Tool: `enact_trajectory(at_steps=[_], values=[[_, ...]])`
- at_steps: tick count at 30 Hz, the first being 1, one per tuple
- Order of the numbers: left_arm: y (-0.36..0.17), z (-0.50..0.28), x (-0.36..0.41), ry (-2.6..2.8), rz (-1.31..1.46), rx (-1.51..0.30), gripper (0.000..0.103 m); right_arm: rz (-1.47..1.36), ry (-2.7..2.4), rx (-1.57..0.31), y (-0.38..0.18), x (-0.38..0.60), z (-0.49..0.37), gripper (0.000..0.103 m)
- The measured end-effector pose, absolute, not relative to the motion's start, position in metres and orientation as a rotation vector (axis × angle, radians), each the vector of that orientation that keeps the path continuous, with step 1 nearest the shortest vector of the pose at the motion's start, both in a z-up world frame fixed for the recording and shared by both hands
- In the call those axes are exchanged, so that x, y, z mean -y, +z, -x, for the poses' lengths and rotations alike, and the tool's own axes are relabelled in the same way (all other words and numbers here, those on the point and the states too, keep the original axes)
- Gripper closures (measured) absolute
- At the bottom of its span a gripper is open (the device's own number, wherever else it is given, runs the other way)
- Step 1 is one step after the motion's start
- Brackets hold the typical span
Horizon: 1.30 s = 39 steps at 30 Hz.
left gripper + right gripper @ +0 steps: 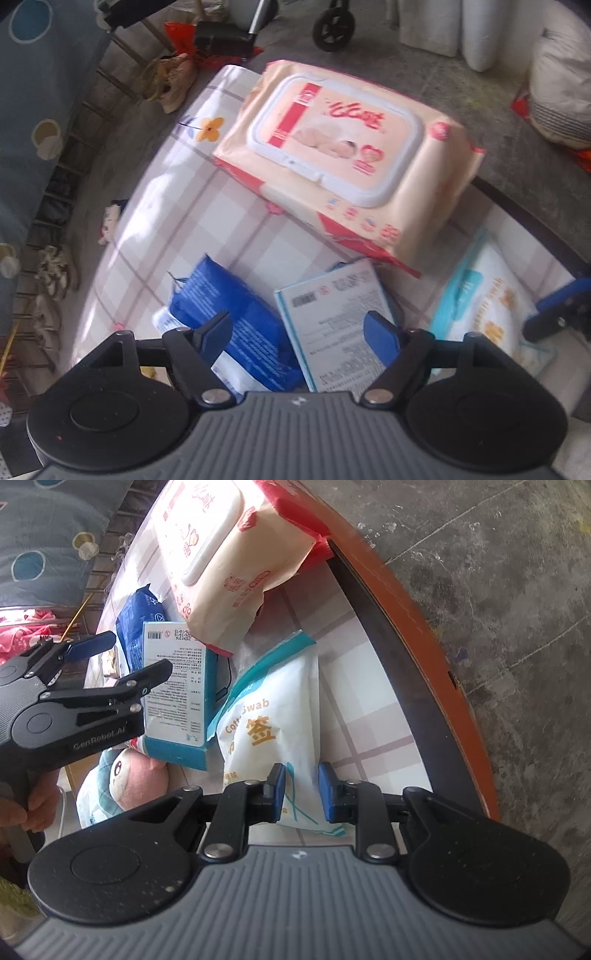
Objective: Organize soft objects
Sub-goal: 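Grasp the blue-white medicine box with the left gripper while the right holds the swab packet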
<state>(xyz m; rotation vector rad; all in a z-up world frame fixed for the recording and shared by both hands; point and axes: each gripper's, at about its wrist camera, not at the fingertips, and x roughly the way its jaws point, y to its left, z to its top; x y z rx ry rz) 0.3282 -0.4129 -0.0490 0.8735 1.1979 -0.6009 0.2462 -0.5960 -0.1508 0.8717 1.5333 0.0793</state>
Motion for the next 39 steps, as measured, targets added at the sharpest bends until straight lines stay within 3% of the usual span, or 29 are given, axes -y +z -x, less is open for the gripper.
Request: enact_trajectory(at_steps=[10,15,17,19,23,27,32,39], values=[[-0.064,-0.304,0.385,-0.63,-0.597,-1.45,0.026,-0.772,0.037,-1.636,-0.153,0.605,-0.238,0.086],[-0.059,-0.303,0.373,-0.593,-0.479,-1.456,0.027,-0.818,0.069,-1.529,-0.137,0.617,-0.238,0.083],[-0.057,-0.31,0.367,-0.559,-0.434,-1.439,0.026,-0.828,0.088,-1.484,-0.132,0.619,-0.244,0.075],[-0.056,-0.319,0.361,-0.521,-0.382,-1.435,0.026,-0.828,0.097,-1.456,-0.131,0.618,-0.255,0.048],[-0.061,-0.324,0.356,-0.477,-0.358,-1.446,0.027,-0.779,0.143,-1.432,-0.133,0.602,-0.278,0.038],[-0.072,-0.315,0.362,-0.481,-0.355,-1.488,0.037,-0.719,0.193,-1.452,-0.139,0.581,-0.293,0.038],[-0.075,-0.303,0.365,-0.493,-0.353,-1.498,0.037,-0.567,0.189,-1.497,-0.138,0.564,-0.293,0.055],[-0.079,-0.283,0.365,-0.516,-0.312,-1.56,0.037,-0.486,0.164,-1.541,-0.133,0.56,-0.27,0.058]])
